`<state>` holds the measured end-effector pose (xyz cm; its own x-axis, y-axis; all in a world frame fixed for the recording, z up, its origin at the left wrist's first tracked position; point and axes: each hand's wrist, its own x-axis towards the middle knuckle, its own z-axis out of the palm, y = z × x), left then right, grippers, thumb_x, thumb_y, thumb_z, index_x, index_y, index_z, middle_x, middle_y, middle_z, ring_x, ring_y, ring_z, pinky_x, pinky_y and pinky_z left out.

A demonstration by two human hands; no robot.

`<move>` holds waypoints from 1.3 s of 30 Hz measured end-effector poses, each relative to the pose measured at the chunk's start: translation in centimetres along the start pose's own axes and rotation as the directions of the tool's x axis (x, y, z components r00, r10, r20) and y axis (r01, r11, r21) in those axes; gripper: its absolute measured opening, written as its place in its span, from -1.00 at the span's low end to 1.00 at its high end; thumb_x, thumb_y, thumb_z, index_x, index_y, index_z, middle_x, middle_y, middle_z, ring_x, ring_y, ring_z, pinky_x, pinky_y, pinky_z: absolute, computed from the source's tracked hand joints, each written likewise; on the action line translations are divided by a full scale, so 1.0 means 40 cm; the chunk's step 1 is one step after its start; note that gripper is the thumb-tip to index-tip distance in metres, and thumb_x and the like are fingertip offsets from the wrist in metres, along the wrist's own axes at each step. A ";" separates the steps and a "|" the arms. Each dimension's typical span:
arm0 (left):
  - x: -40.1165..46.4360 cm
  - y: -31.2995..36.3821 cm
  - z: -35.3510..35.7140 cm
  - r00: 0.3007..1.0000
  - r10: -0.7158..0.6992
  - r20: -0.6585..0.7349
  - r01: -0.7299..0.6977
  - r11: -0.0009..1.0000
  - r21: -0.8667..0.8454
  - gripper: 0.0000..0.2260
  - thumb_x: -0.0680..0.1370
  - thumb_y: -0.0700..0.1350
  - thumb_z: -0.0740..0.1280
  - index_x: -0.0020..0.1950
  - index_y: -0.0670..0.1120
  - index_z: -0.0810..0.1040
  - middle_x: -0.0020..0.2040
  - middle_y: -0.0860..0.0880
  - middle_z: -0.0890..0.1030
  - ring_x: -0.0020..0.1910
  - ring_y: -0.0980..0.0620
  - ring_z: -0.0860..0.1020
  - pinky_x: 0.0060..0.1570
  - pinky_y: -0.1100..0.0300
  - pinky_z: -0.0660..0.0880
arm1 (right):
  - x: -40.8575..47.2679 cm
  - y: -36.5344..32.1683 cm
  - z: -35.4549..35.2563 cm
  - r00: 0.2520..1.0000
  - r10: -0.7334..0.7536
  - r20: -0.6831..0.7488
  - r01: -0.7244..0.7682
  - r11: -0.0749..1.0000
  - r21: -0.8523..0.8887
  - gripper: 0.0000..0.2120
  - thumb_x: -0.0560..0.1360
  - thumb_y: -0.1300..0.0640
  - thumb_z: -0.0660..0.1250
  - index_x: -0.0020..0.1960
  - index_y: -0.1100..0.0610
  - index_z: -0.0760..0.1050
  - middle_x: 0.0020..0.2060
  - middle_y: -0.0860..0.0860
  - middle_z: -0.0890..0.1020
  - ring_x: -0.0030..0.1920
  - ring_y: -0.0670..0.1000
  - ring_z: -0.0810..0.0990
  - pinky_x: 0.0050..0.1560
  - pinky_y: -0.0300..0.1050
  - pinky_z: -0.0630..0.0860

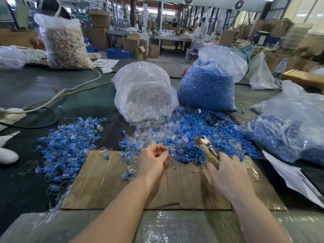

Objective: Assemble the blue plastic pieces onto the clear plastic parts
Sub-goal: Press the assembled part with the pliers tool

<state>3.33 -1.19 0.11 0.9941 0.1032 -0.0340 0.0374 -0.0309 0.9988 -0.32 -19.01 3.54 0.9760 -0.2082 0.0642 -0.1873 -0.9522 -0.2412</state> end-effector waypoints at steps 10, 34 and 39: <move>0.050 0.019 -0.007 0.990 -0.107 -0.089 0.091 0.982 -0.166 -0.90 0.52 -0.30 0.31 -0.15 -0.13 0.52 -0.33 -0.06 0.58 -0.55 0.20 0.50 -0.57 0.37 0.38 | -0.020 -0.087 -0.010 0.872 -0.220 0.437 -0.166 0.707 0.687 -0.79 0.55 0.03 0.21 -0.21 0.11 0.37 -0.30 0.12 0.39 -0.27 0.06 0.37 -0.23 -0.04 0.33; 0.035 0.054 -0.025 0.987 -0.121 -0.102 0.120 0.993 -0.015 -0.93 0.54 -0.25 0.28 -0.08 -0.10 0.52 -0.20 -0.06 0.59 -0.30 0.10 0.48 -0.31 0.29 0.39 | -0.018 -0.090 -0.035 0.780 -0.296 0.551 -0.210 0.706 0.676 -0.84 0.43 0.40 0.14 -0.16 0.16 0.36 -0.21 0.12 0.39 -0.17 0.07 0.36 -0.18 -0.05 0.38; 0.032 0.056 -0.023 0.988 -0.119 -0.098 0.121 0.993 0.015 -0.90 0.54 -0.25 0.29 -0.13 -0.08 0.52 -0.21 -0.07 0.59 -0.28 0.07 0.48 -0.29 0.26 0.41 | -0.017 -0.090 -0.042 0.767 -0.327 0.552 -0.188 0.708 0.681 -0.79 0.41 0.44 0.11 -0.15 0.16 0.38 -0.25 0.10 0.37 -0.18 0.08 0.31 -0.18 -0.04 0.26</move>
<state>4.59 -0.22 2.33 0.9678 0.2034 -0.1486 0.1585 -0.0333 0.9868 -0.50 -15.82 5.98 0.8714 0.2751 -0.4062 -0.2399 -0.4833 -0.8419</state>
